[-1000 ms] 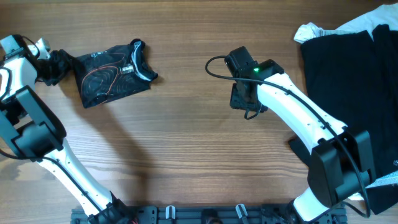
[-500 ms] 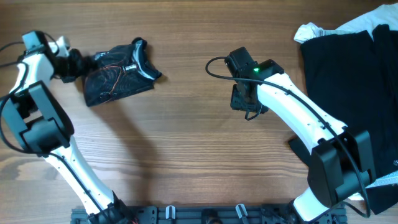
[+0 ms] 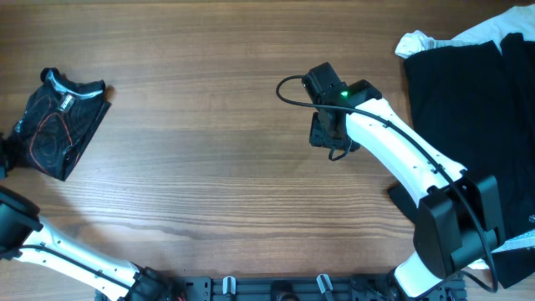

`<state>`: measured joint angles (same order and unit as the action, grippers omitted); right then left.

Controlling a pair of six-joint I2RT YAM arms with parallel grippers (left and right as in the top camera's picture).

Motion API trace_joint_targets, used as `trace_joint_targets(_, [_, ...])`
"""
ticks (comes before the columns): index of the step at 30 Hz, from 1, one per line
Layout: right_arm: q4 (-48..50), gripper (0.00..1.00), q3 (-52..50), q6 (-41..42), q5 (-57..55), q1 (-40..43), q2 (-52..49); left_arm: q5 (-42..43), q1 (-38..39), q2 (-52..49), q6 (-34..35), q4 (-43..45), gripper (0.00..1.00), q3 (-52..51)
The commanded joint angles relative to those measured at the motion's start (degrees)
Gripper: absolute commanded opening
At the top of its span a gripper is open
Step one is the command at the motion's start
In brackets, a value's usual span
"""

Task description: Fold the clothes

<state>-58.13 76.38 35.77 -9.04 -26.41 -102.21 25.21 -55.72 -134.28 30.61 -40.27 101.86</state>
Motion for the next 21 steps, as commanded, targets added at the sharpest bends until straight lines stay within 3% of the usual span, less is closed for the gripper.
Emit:
trace_joint_targets(1, [0.9, 0.48, 0.2, 0.2, 0.0, 0.0, 1.0, -2.1, -0.5, 0.1, -0.2, -1.7, 0.50, 0.0])
trace_joint_targets(7, [0.4, 0.48, 0.2, 0.3, 0.1, 0.0, 1.0, -2.7, -0.1, 3.2, -3.5, -4.4, 0.60, 0.0])
trace_joint_targets(13, [5.8, 0.66, 0.2, 0.4, 4.0, 0.0, 1.0, -2.8, 2.8, 11.4, -10.6, -5.8, 0.65, 0.0])
trace_joint_targets(17, [10.7, 0.81, 0.2, -0.1, 7.9, 0.0, 1.0, -2.8, 10.4, 14.8, -16.2, -5.7, 0.67, 0.0])
trace_joint_targets(21, [14.6, 0.88, 0.2, -4.5, 11.2, 1.1, 1.0, -3.6, 23.3, 15.1, -24.5, -5.9, 0.69, 0.0])
